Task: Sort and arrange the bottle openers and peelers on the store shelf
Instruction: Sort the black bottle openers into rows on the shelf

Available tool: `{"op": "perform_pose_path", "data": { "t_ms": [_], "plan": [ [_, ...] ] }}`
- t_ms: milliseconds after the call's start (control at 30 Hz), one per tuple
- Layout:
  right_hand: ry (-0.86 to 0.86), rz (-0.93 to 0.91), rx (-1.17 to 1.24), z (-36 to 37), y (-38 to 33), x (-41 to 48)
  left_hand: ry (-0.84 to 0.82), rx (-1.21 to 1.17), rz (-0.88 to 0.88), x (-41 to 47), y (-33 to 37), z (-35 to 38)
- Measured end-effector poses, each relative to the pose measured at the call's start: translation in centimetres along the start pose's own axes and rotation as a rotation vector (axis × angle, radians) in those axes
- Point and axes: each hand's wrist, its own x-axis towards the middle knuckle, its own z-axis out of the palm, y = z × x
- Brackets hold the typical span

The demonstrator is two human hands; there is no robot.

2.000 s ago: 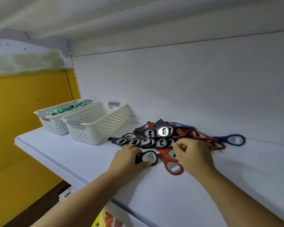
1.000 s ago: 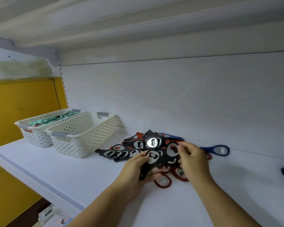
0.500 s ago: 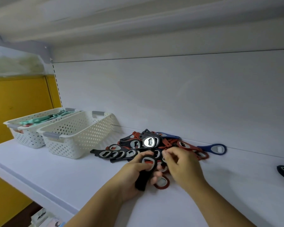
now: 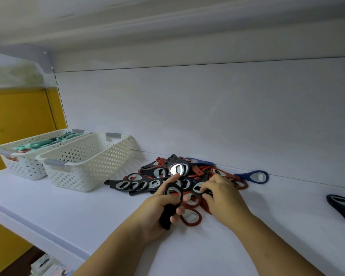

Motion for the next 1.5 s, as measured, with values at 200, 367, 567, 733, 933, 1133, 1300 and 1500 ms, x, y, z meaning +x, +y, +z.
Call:
{"op": "perform_pose_path", "data": {
  "t_ms": [200,367,567,733,933,1133,1300,1500],
  "plan": [
    [0.618,-0.036,0.312,-2.3,-0.5,-0.1,0.093,-0.138,-0.067,0.5,-0.2,-0.1],
    [0.221,0.198,0.826,-2.5,-2.8,-0.9,0.111,-0.167,-0.097,0.5,0.0,0.2],
    [0.019,0.107,0.613,-1.1,-3.4,-1.4,-0.056,0.028,-0.068,-0.3,0.0,0.4],
    [0.060,0.237,0.258,-2.1,0.6,-0.7,0.022,-0.033,-0.093,0.3,-0.1,-0.5],
    [-0.167,0.305,0.129,-1.6,1.4,-0.8,-0.013,-0.009,-0.065,-0.1,0.0,-0.3],
    [-0.146,0.252,-0.001,-1.8,1.1,-0.3,-0.071,-0.039,-0.091,-0.3,0.0,0.0],
    [0.192,0.166,0.032,-1.9,0.9,-0.2,0.003,-0.133,-0.098,0.1,-0.1,-0.1],
    [0.409,0.020,0.428,-2.7,-1.3,-0.8,0.060,-0.133,-0.070,-0.1,0.0,0.4]
  ]
}}
